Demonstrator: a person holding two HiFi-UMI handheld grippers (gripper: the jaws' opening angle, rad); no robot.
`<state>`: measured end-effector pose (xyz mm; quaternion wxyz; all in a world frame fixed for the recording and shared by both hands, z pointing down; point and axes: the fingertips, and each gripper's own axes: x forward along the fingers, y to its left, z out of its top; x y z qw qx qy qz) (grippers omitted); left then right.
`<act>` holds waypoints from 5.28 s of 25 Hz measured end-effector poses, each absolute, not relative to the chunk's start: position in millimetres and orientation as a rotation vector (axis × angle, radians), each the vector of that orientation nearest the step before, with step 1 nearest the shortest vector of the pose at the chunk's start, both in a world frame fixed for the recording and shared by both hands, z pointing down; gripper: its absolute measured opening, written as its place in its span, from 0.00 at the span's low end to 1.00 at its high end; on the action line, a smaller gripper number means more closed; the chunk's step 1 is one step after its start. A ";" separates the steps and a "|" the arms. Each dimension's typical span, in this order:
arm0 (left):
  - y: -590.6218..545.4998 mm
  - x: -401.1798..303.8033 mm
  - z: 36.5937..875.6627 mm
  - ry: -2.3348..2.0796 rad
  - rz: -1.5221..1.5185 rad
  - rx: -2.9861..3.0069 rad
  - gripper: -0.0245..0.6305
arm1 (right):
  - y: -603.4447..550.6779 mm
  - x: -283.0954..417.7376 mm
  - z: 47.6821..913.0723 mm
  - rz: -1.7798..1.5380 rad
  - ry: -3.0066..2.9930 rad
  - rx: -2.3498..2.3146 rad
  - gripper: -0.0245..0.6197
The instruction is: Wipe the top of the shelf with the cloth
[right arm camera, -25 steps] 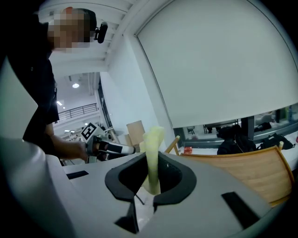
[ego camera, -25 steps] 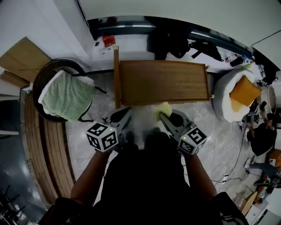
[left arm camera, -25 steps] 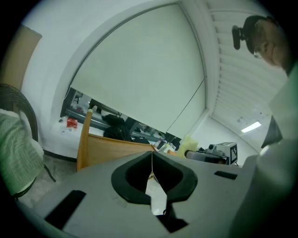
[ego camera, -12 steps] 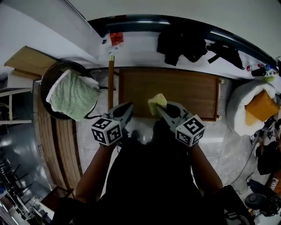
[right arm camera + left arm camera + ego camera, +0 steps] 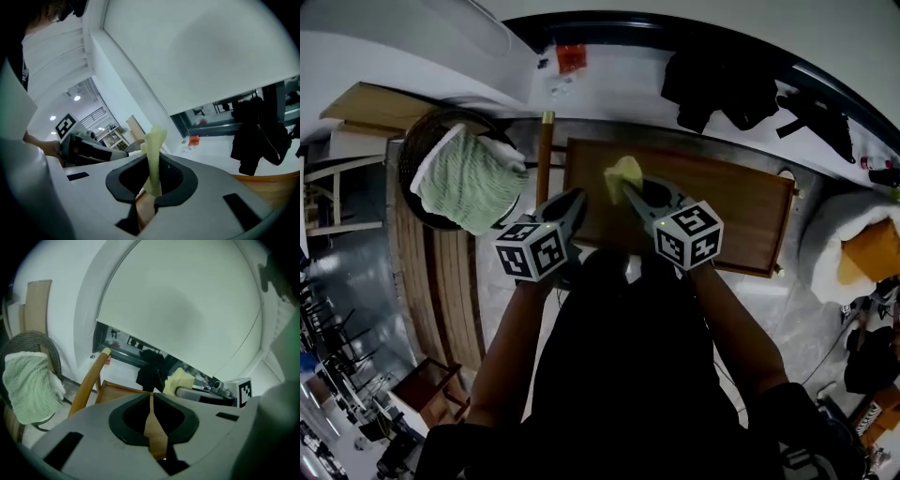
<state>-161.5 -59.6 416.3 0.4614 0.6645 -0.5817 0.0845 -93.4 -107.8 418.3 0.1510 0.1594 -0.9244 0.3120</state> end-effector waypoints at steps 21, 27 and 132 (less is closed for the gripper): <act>-94.2 -221.6 469.0 -1.407 0.228 1.478 0.06 | -127.3 -221.0 590.1 0.914 -2.229 0.548 0.11; -90.5 -231.2 471.5 -1.391 0.188 1.466 0.06 | -128.9 -233.1 608.1 0.863 -2.194 0.553 0.11; -163.3 92.6 553.6 -1.160 0.462 1.628 0.06 | -275.3 319.4 599.1 0.795 -1.647 1.306 0.11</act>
